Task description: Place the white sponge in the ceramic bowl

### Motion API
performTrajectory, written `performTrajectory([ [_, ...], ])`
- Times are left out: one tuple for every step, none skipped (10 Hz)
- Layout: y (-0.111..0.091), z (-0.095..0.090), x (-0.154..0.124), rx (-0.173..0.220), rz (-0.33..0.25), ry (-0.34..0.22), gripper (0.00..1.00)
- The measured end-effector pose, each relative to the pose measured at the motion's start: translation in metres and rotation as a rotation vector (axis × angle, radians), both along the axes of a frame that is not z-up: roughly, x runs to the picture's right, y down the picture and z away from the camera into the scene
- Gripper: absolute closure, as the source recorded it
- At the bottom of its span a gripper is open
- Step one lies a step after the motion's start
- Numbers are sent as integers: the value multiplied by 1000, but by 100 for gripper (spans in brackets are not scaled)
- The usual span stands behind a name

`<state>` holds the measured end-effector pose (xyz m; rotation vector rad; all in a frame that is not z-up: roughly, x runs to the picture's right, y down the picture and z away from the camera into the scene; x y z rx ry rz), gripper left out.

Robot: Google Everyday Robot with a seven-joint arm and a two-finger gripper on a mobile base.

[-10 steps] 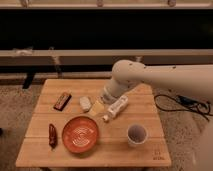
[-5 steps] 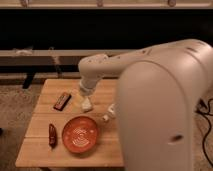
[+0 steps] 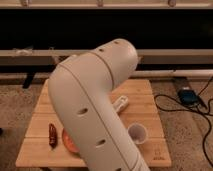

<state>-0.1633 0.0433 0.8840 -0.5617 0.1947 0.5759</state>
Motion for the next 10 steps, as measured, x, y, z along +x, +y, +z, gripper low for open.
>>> performTrajectory([
  [-4,8,3,0,-11,28,20],
  [-5,11,9,-1,-17,51,20],
  [-5,14,14,-4,-22,66,20],
  [-2,18,21,-13,-25,85,20],
  [1,20,29,-25,-25,100,20],
  [6,21,33,-38,-24,107,20],
  [14,22,37,-56,-26,114,20],
  [21,23,36,-71,-24,116,20],
  [26,24,36,-80,-25,116,20],
  [33,24,36,-91,-24,118,20],
])
